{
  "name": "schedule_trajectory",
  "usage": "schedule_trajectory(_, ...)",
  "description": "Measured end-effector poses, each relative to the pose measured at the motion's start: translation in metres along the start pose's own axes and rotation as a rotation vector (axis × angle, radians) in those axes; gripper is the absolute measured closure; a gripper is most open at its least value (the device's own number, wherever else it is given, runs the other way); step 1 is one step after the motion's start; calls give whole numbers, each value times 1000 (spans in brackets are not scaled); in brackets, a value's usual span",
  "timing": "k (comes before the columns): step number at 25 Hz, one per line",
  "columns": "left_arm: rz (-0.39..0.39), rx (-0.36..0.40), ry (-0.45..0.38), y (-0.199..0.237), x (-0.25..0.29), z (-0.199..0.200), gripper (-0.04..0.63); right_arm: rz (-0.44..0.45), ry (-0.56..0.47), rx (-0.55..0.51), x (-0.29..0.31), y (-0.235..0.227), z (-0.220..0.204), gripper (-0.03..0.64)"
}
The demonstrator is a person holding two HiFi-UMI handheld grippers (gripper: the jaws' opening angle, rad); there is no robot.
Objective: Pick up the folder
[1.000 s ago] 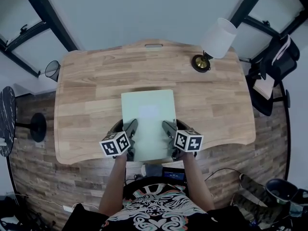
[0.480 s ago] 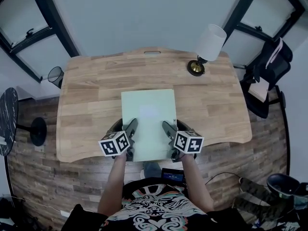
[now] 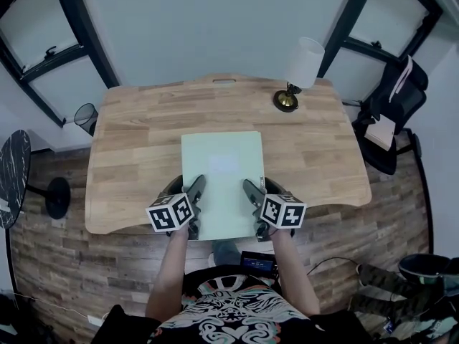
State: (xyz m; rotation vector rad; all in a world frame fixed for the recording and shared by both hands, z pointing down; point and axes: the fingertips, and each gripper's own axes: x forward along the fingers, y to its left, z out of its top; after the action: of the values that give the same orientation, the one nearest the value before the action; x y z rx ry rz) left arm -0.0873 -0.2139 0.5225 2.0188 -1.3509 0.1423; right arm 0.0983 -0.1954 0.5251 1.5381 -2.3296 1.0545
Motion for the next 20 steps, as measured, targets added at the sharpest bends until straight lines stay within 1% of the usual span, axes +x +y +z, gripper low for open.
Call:
schedule_trajectory(11,-7,21,-23,-14,-20,-5,304,3,-28,-8,-24,5,-7,328)
schedule_trajectory(15,-8,14,-34,-14,-24,-5,304,7,-30,-21,-24,9,-6,330)
schedule_trajectory(20,-10,19,-30,-16,-22,-5,304,11,-33,-2,-25,5,-6,330)
